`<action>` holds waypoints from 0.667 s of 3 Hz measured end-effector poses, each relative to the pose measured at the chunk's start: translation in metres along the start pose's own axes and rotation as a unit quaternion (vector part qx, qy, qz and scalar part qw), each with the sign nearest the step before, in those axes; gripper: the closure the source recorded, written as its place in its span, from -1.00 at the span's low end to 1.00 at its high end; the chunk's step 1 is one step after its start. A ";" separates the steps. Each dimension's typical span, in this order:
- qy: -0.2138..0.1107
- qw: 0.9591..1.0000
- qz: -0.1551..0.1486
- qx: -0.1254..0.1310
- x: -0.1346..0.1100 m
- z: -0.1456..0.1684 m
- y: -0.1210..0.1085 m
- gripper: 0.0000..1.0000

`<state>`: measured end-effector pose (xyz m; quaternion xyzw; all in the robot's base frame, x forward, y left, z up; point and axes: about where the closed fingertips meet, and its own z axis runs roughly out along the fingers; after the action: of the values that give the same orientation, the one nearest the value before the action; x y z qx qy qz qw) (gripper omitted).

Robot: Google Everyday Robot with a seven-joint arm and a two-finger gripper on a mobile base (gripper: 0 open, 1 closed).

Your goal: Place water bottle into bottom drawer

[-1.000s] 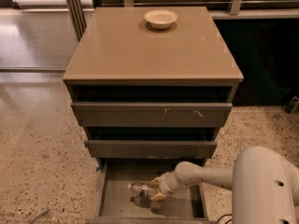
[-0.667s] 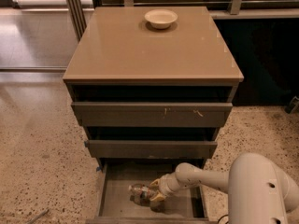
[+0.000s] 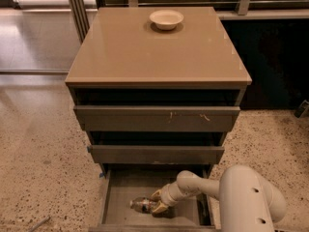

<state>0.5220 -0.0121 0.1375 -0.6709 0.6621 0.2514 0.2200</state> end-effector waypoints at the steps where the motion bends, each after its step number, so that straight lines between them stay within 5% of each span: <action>1: 0.001 1.000 0.001 -0.003 -0.001 0.000 0.000 1.00; 2: 0.001 1.000 0.001 -0.003 -0.001 0.000 0.000 0.62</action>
Offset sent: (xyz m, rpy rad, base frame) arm -0.0004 0.0005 -0.0001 -0.0012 0.0055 0.0016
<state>0.5216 -0.0115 0.1376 -0.6709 0.6622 0.2530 0.2176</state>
